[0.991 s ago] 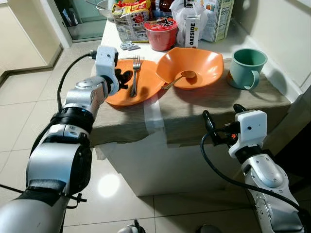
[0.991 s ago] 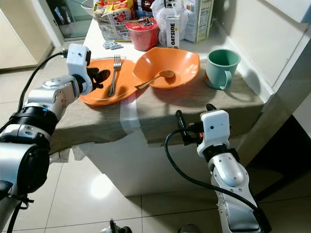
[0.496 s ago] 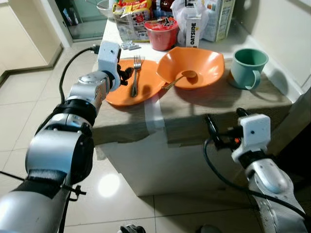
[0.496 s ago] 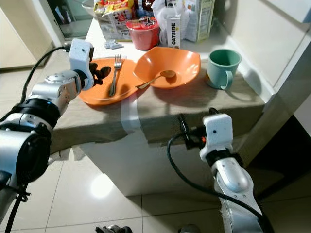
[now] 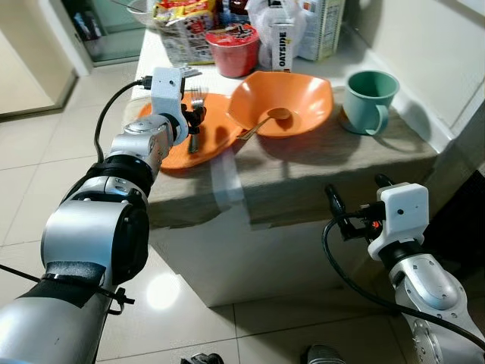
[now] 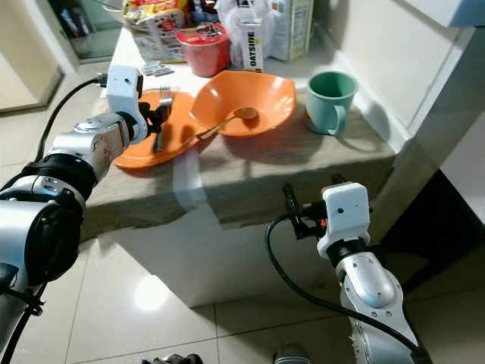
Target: Setting the table
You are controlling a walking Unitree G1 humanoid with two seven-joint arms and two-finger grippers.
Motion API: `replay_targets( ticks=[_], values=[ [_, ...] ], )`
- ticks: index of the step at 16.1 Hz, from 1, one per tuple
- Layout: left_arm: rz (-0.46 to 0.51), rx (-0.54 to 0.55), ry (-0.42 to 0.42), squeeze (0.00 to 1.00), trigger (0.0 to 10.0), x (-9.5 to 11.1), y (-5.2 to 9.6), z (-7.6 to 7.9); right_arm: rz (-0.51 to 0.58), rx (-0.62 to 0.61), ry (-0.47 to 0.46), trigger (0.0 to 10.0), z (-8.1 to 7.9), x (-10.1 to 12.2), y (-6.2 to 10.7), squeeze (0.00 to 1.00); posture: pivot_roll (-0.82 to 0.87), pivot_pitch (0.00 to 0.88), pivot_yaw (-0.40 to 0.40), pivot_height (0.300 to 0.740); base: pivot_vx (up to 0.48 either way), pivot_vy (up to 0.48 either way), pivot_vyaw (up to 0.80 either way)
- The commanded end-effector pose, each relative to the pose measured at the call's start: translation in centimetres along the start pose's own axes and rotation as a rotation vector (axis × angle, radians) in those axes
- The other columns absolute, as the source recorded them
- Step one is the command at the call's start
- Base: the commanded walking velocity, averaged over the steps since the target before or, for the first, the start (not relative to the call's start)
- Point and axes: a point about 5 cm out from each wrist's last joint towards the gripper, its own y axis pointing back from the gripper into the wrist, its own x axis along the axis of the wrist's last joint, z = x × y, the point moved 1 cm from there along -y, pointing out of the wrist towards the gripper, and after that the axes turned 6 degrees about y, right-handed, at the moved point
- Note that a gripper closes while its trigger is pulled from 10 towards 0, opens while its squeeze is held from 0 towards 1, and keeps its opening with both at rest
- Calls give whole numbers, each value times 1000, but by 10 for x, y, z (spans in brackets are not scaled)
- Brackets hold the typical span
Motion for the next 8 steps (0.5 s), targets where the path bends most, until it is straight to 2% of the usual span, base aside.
replay_targets(
  ticks=[1,4,8],
  values=[
    [-40,42,21,0,10000,-14,2,-10,7,0,-1,10000,0,3,3,0,-370,144,129,740,0,0,0],
    [-72,76,14,0,10000,-24,3,-17,4,6,-2,10000,-1,4,2,0,-366,144,128,740,0,0,0],
    [-87,92,8,0,10000,-27,4,-20,3,7,-5,10000,-1,4,1,0,-364,145,131,740,0,0,0]
  ],
)
